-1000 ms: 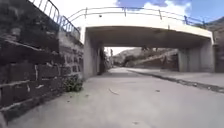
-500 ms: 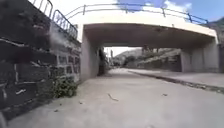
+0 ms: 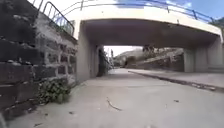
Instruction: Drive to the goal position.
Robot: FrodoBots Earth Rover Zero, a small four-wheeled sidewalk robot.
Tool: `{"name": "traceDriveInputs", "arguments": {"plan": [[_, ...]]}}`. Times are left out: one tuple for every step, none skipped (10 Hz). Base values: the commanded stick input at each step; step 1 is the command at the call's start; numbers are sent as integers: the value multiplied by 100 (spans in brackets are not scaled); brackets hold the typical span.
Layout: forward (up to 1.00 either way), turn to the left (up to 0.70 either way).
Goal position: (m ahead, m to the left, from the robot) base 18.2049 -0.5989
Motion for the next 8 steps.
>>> {"name": "traceDriveInputs", "arguments": {"plan": [[70,0],[70,0],[70,0],[70,0],[70,0],[70,0],[70,0],[70,0]]}}
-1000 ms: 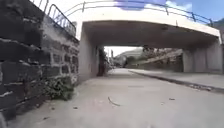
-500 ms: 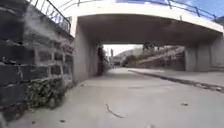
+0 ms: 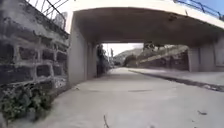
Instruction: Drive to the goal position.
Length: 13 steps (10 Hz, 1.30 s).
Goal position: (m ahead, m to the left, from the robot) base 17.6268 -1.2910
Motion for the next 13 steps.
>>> {"name": "traceDriveInputs", "arguments": {"plan": [[70,0],[70,0],[70,0],[70,0],[70,0],[70,0],[70,0],[70,0],[70,0],[70,0],[70,0],[70,0],[70,0]]}}
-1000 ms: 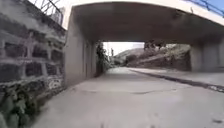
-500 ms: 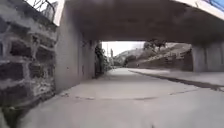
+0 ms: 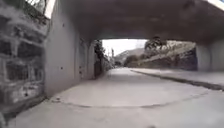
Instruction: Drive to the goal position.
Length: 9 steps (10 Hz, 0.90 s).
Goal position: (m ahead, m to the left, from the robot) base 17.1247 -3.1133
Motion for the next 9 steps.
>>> {"name": "traceDriveInputs", "arguments": {"plan": [[70,0],[70,0],[70,0],[70,0],[70,0],[70,0],[70,0],[70,0],[70,0]]}}
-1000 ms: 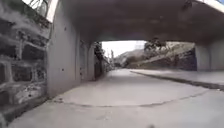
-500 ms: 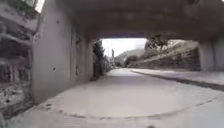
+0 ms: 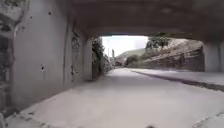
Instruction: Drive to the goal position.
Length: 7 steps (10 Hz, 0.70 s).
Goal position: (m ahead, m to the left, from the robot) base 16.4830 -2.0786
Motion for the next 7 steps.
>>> {"name": "traceDriveInputs", "arguments": {"plan": [[70,0],[70,0],[70,0],[70,0],[70,0],[70,0],[70,0]]}}
